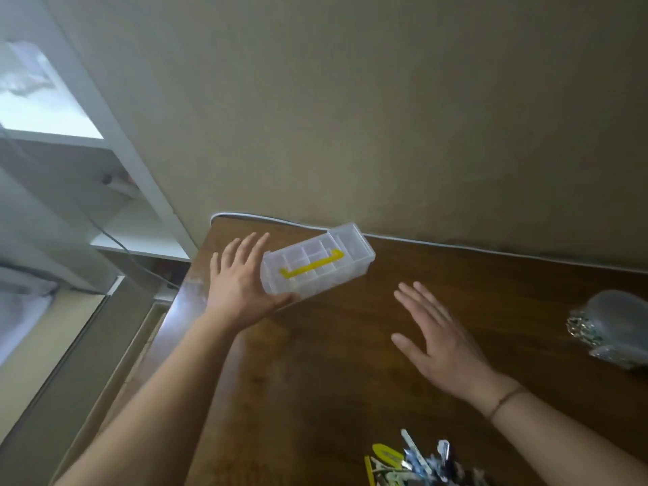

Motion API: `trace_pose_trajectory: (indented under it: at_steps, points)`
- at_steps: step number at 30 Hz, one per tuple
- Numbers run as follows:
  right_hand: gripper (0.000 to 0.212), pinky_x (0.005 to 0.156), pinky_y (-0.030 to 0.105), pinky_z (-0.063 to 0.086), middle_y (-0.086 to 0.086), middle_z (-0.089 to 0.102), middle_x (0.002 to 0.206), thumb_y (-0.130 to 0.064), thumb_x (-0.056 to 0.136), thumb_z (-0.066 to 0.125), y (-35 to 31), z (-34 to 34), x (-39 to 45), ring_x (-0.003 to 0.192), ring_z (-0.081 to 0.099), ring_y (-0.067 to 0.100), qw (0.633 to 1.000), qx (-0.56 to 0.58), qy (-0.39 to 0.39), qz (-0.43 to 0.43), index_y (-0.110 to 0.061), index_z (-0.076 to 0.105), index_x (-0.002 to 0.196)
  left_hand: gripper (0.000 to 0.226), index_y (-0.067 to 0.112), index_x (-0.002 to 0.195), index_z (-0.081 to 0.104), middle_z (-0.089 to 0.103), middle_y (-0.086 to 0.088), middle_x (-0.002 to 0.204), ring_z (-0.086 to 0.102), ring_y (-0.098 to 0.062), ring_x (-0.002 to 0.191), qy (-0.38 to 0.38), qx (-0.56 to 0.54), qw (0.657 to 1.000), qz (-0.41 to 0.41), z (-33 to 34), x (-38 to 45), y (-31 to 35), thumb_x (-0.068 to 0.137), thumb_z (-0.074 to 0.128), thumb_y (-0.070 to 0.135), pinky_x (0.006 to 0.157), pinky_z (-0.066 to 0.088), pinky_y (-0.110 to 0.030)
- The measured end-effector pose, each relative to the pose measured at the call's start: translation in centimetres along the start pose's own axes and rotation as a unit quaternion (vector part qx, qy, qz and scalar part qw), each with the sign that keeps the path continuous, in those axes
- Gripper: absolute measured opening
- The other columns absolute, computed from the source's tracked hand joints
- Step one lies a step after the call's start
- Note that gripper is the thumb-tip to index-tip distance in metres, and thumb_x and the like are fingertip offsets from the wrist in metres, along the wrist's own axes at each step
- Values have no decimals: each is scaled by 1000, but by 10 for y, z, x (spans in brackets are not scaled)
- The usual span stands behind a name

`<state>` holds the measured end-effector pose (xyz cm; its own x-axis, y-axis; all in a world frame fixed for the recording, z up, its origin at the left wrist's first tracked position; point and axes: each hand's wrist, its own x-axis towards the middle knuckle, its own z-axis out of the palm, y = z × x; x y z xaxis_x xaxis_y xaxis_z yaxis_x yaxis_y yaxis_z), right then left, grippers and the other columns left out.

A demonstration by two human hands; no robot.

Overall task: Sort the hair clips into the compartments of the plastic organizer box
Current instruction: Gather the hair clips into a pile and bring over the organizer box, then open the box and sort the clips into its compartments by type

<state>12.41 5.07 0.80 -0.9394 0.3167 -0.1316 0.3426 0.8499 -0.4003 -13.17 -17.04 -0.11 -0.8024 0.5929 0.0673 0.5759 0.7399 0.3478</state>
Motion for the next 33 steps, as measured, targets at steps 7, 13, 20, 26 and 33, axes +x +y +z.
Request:
trace_pose_trajectory:
  at_steps: [7,13,20,26,33]
  points:
    - [73,118,37,26,-2,28,158,-38,92,61,-28,-8,71,146,25,18,976,147,23,160,-23,24,152,117,20,152,28,41,-3,149,46,-28,133,-116,4,993,20,9,12,-21,56,78,65,109,37,-41]
    - [52,65,23,45,0,67,114,-32,90,67,-26,9,34,96,62,15,910,275,88,296,-21,40,133,112,12,147,37,46,-4,137,51,-28,122,-116,-109,981,113,30,-28,8,53,84,51,105,41,-32]
    - [56,76,41,57,10,70,105,-18,89,67,13,19,-59,90,72,24,738,501,195,407,-29,37,136,111,22,151,22,33,1,143,39,-22,129,-190,-135,955,186,53,-64,88,62,81,52,110,39,-35]
    - [59,71,40,53,19,64,110,-14,92,62,44,10,-121,87,67,31,635,591,242,434,-31,33,141,108,37,151,11,10,15,149,42,-21,130,-218,-206,934,197,74,-101,141,70,81,50,100,45,-26]
    - [57,66,36,52,20,62,97,-10,93,61,56,19,-141,75,62,26,600,622,277,420,-27,33,139,114,33,155,9,24,6,152,36,-10,132,-199,-273,926,166,85,-124,151,70,82,50,106,37,-27]
